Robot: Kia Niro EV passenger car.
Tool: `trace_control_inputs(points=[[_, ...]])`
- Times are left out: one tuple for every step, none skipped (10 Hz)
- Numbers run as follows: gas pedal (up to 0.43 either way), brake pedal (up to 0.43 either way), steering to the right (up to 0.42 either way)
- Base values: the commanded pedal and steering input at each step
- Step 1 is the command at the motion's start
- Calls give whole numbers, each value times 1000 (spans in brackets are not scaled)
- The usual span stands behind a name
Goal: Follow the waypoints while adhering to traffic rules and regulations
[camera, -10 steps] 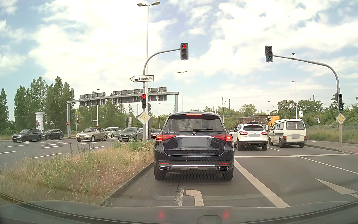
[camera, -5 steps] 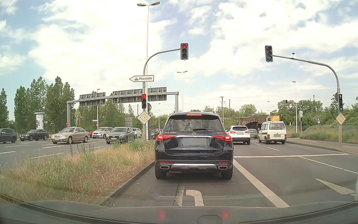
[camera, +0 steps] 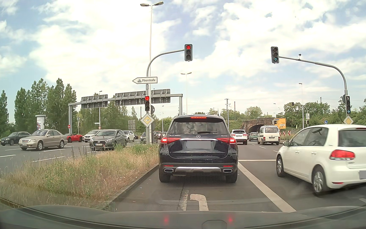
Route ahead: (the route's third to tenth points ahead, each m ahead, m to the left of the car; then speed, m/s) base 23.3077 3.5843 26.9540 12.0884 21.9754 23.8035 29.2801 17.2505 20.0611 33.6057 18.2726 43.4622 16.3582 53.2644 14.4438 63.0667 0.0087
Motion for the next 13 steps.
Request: trace_control_inputs(points=[[0, 299, 4], [0, 299, 4], [0, 299, 4], [0, 299, 4], [0, 299, 4], [0, 299, 4], [0, 299, 4], [0, 299, 4], [0, 299, 4], [0, 299, 4], [0, 299, 4], [0, 299, 4], [0, 299, 4]])
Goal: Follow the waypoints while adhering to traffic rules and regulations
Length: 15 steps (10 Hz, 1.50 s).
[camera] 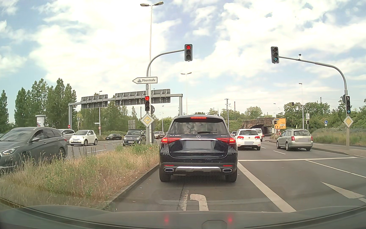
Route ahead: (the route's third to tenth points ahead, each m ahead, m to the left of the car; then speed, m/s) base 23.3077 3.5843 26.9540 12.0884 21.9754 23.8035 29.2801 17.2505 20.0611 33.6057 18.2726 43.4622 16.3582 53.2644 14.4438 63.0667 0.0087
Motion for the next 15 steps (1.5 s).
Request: trace_control_inputs(points=[[0, 299, 4], [0, 299, 4], [0, 299, 4], [0, 299, 4], [0, 299, 4], [0, 299, 4], [0, 299, 4], [0, 299, 4], [0, 299, 4], [0, 299, 4], [0, 299, 4], [0, 299, 4], [0, 299, 4], [0, 299, 4], [0, 299, 4]])
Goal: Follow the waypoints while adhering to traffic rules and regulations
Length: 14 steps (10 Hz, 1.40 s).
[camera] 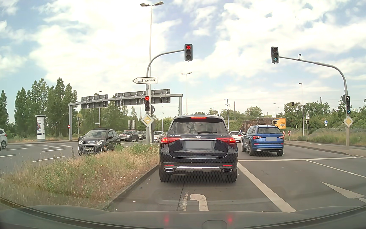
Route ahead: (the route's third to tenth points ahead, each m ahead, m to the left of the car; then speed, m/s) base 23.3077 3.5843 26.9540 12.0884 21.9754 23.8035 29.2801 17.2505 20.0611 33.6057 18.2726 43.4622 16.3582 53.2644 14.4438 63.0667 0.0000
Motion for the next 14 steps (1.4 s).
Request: trace_control_inputs(points=[[0, 299, 4], [0, 299, 4], [0, 299, 4], [0, 299, 4], [0, 299, 4], [0, 299, 4], [0, 299, 4], [0, 299, 4], [0, 299, 4], [0, 299, 4], [0, 299, 4], [0, 299, 4], [0, 299, 4], [0, 299, 4]])
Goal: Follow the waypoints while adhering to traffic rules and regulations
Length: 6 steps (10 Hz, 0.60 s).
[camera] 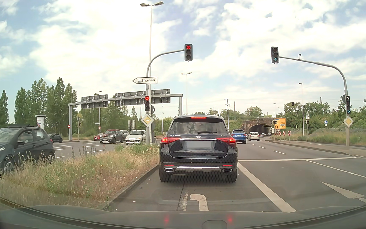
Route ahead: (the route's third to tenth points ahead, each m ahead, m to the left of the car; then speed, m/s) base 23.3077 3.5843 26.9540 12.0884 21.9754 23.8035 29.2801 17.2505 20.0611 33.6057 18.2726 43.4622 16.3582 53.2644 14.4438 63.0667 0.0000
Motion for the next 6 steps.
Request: trace_control_inputs(points=[[0, 299, 4], [0, 299, 4], [0, 299, 4], [0, 299, 4], [0, 299, 4], [0, 299, 4]])
